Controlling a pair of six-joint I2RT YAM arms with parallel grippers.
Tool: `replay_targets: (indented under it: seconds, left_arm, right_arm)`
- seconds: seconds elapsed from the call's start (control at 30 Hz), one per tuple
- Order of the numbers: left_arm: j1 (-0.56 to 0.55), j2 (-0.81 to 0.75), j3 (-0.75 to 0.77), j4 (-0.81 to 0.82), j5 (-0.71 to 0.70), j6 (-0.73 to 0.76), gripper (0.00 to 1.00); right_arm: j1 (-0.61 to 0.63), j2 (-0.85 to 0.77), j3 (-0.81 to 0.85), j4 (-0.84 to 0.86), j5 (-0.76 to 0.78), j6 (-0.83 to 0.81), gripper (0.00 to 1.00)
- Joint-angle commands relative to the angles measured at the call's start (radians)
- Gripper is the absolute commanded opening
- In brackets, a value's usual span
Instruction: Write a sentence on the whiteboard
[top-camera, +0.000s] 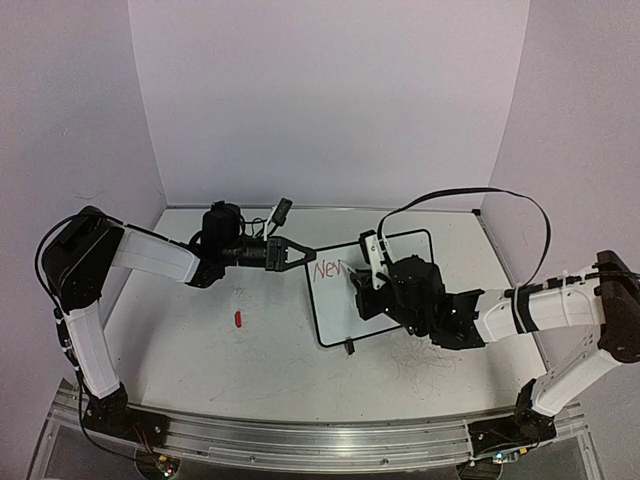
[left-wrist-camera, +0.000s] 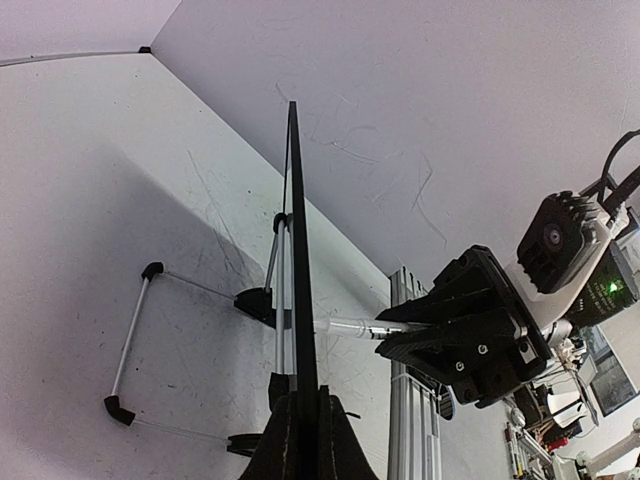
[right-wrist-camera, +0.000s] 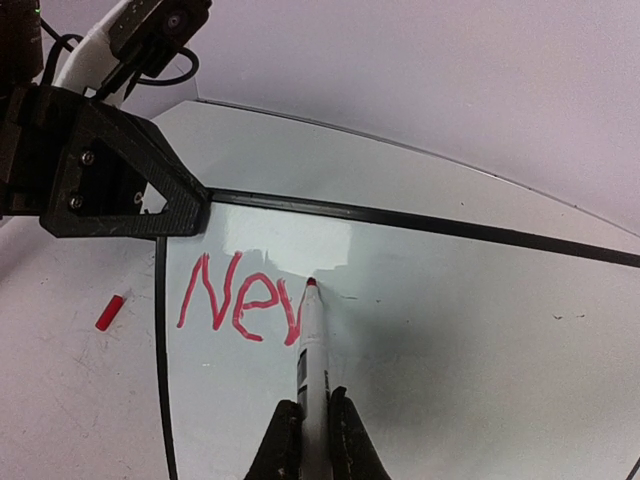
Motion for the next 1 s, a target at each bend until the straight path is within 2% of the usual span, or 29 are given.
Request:
replay_targets:
  seconds: [0.0, 0.97]
  left_arm:
    - [-0.019, 0.004, 0.0, 0.004, 0.054, -0.023, 0.0]
    - [-0.019, 0.009, 0.001, 0.004, 0.055, -0.024, 0.0]
  right_arm:
    - [-0.012, -0.007, -0.03, -0.034, -0.005, 0.031, 0.0]
    - [-0.001, -0.037, -0.088, -0.053, -0.01, 0.085, 0.0]
